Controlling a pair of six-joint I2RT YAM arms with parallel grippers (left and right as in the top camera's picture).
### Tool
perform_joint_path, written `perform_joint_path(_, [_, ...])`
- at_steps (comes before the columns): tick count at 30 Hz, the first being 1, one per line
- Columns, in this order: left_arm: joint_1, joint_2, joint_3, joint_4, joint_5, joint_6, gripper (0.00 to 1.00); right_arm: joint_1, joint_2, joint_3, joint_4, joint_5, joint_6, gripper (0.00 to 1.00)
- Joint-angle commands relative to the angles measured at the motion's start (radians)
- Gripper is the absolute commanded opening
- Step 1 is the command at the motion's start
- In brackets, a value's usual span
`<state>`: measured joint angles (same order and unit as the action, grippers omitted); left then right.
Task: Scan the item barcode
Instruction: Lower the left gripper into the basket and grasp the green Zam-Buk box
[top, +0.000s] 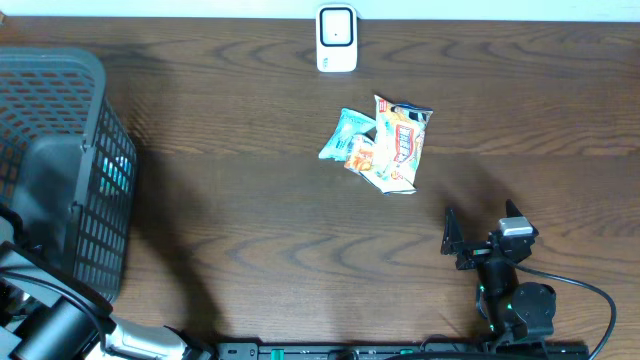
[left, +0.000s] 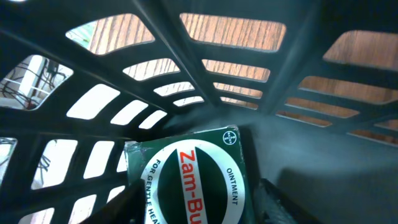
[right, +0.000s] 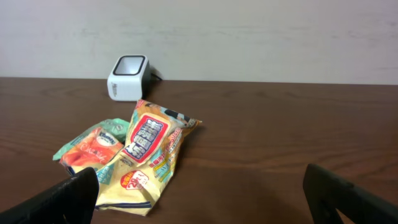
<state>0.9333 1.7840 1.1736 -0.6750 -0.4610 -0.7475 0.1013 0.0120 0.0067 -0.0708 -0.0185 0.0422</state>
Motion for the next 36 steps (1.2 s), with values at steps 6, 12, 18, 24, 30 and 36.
perform_joint_path(6, [0.008,0.026,-0.064,-0.019,0.050,0.051,0.68,0.007,-0.006,-0.001,-0.005,0.001,0.013,0.99])
perform_joint_path(12, [0.008,0.026,-0.134,0.062,0.056,0.032,0.68,0.007,-0.006,-0.001,-0.005,0.001,0.013,0.99])
perform_joint_path(18, [0.008,0.026,-0.134,0.099,0.056,0.103,0.67,0.007,-0.006,-0.001,-0.005,0.001,0.013,0.99])
perform_joint_path(24, [0.008,0.018,-0.134,0.097,0.053,0.123,0.61,0.007,-0.006,-0.001,-0.005,0.001,0.013,0.99])
perform_joint_path(30, [0.008,-0.055,-0.133,0.080,0.054,0.123,0.56,0.007,-0.006,-0.001,-0.005,0.001,0.013,0.99])
perform_joint_path(36, [0.008,-0.206,-0.133,0.083,0.167,0.122,0.56,0.007,-0.006,-0.001,-0.005,0.001,0.013,0.99])
